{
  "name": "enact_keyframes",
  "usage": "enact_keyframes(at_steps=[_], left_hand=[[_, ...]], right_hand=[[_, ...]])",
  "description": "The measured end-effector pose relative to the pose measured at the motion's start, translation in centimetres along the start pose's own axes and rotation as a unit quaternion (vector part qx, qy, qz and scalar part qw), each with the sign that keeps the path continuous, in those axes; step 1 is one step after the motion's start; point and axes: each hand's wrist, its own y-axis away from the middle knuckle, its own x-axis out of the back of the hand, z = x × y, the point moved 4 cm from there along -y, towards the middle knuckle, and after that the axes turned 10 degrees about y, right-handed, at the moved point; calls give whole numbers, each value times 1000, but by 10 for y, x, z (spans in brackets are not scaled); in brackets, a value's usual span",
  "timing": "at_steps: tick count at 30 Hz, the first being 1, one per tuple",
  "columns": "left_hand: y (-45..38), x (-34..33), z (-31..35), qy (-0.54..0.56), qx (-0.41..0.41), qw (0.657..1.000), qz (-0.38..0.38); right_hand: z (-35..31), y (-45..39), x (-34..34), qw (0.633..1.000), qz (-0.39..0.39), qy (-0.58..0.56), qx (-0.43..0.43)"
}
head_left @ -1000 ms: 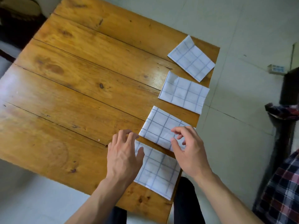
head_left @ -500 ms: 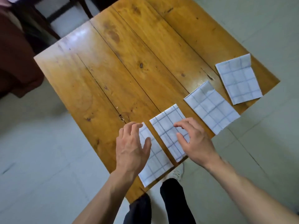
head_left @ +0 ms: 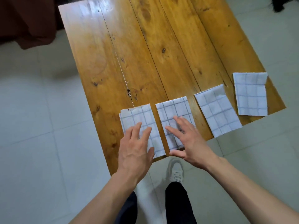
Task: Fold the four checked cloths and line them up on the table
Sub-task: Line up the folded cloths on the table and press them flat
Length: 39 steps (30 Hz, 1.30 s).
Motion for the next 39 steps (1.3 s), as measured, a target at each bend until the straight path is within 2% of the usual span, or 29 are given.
enact_keyframes(at_steps=[6,11,19,27,39], left_hand=[[3,-9,11,-4,58,998,25],[4,-24,12,-15,87,995,38],[10,-44,3,-24,83,994,66],[13,-42,0,-38,79,994,60],[11,-49,-1,-28,84,994,60]], right_hand=[[13,-5,-2,999,-16,16,24],[21,-7,-17,999,9,21,49],[26,-13,-21,996,42,30,68],[29,-17,-9,994,29,84,59],[35,-23,-8,992,16,58,108]])
